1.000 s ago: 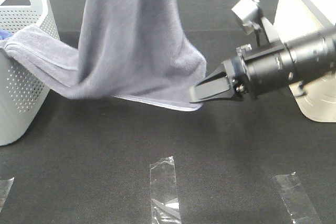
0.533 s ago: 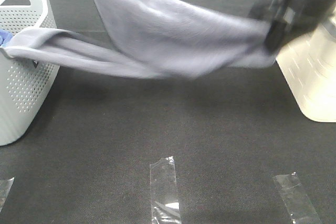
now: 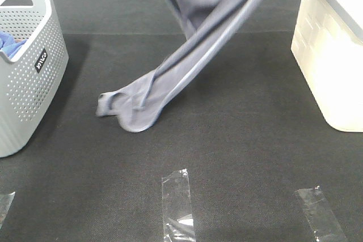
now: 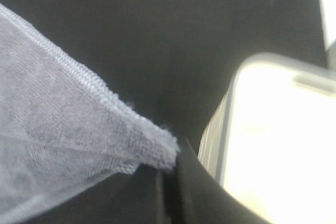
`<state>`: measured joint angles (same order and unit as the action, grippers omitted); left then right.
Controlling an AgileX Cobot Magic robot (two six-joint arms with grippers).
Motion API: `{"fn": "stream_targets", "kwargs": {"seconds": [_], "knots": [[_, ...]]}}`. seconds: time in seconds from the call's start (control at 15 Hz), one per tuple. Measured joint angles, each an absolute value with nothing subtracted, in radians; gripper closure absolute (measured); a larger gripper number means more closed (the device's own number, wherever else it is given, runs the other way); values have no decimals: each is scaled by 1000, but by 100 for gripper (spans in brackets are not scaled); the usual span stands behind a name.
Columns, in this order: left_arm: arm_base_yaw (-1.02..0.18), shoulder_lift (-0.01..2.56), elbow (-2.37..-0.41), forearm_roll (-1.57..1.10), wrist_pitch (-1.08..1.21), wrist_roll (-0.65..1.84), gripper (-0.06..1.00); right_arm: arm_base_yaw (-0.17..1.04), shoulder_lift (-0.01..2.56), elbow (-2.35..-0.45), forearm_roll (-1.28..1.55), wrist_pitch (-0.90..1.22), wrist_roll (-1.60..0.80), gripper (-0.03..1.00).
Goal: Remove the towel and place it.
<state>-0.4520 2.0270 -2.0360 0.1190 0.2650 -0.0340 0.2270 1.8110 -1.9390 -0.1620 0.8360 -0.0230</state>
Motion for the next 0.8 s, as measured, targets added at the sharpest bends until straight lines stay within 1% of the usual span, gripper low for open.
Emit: {"fn": "stream_targets", "kwargs": {"seconds": [0.13,0.2,0.27,0.4,0.53,0.8], "knots": [[-419,2009,-2061,163,96,-34,94,227,1819,-2043,-186,748,-23,97],[-364,1979,-2144,171,46,-34,94,227,1819,-2167,-197,675,-23,97],[-338,1956,-2184,171,49,-34,94,230,1816,-2224,-179,651,-23,97],[-324,1924,-2218,168,105,-34,94,244,1813,-2264,-141,658,-23,97],[-325,1926,-2219,146,246,-34,94,245,1820,-2266,-125,771,-24,97],[-327,1968,-2216,20,744,-30,94,243,1876,-2260,-73,1158,-58,97]]}}
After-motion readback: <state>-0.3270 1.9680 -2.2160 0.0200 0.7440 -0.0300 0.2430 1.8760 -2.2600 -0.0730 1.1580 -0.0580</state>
